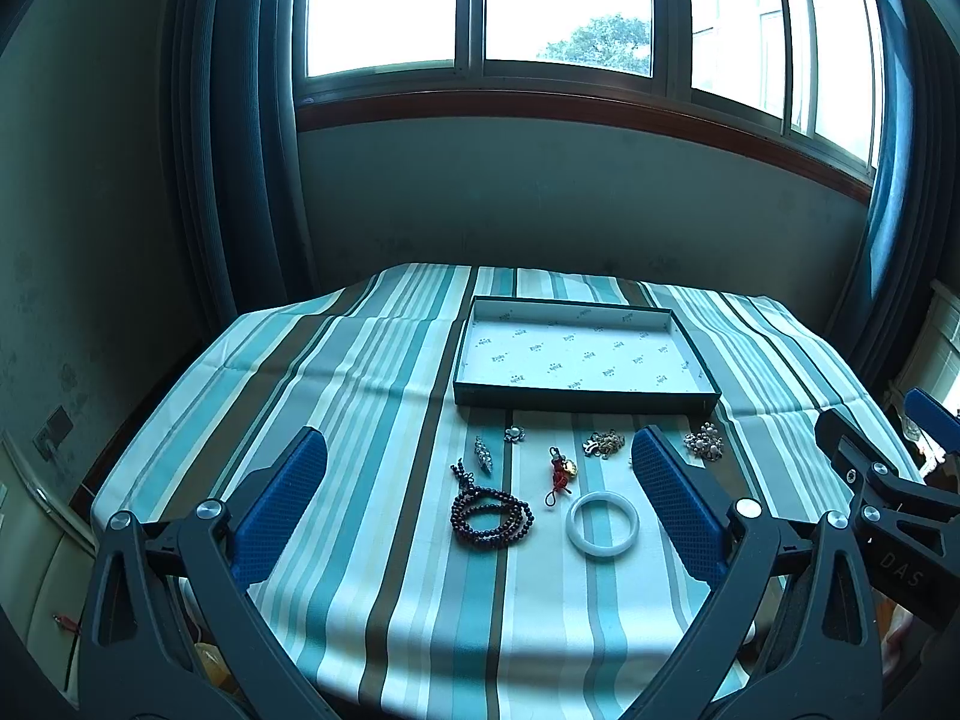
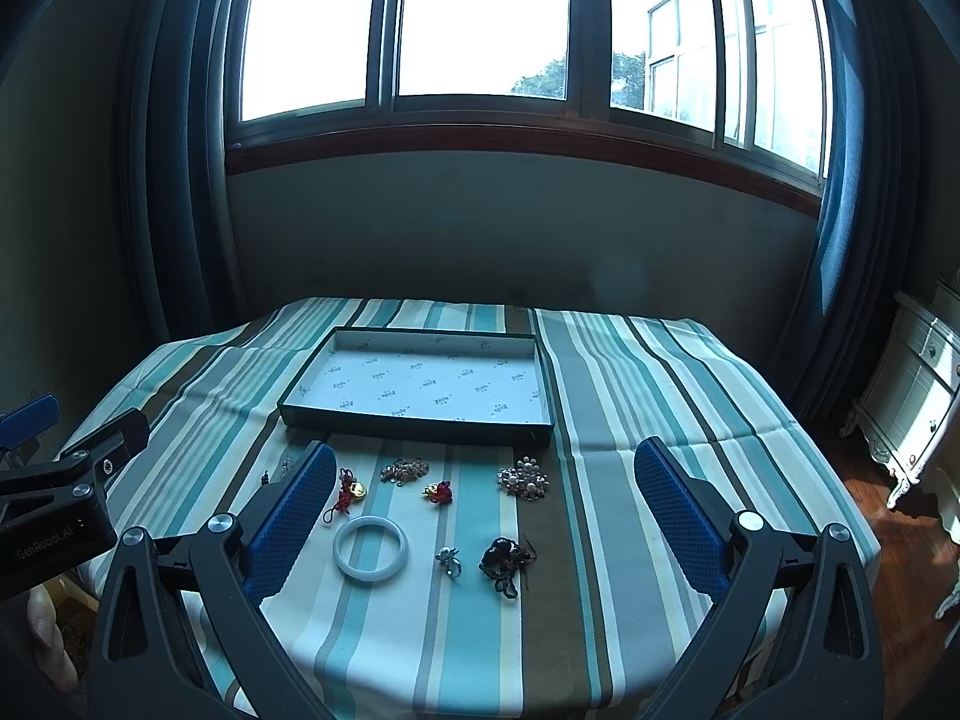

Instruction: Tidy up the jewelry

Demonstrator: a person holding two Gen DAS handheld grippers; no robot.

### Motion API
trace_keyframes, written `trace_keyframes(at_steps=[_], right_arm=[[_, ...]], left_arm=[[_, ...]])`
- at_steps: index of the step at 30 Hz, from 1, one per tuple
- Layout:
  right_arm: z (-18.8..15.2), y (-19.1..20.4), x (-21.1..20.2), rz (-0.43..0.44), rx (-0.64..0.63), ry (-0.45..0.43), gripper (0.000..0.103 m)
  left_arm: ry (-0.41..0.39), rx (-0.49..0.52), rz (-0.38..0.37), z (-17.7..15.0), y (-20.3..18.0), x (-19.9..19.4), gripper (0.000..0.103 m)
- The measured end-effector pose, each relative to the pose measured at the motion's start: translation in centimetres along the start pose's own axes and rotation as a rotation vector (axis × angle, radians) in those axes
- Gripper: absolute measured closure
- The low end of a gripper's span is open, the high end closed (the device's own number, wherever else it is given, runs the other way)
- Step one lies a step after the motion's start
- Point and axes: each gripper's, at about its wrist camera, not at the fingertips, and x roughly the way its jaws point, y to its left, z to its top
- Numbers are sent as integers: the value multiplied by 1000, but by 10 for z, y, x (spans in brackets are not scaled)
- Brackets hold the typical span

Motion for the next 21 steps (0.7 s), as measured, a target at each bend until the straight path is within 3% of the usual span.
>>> trace_keyframes(at_steps=[21], right_arm=[[-1,1,0,1,-2,1,4]], left_arm=[[4,3,-1,-4,1,-1,2]])
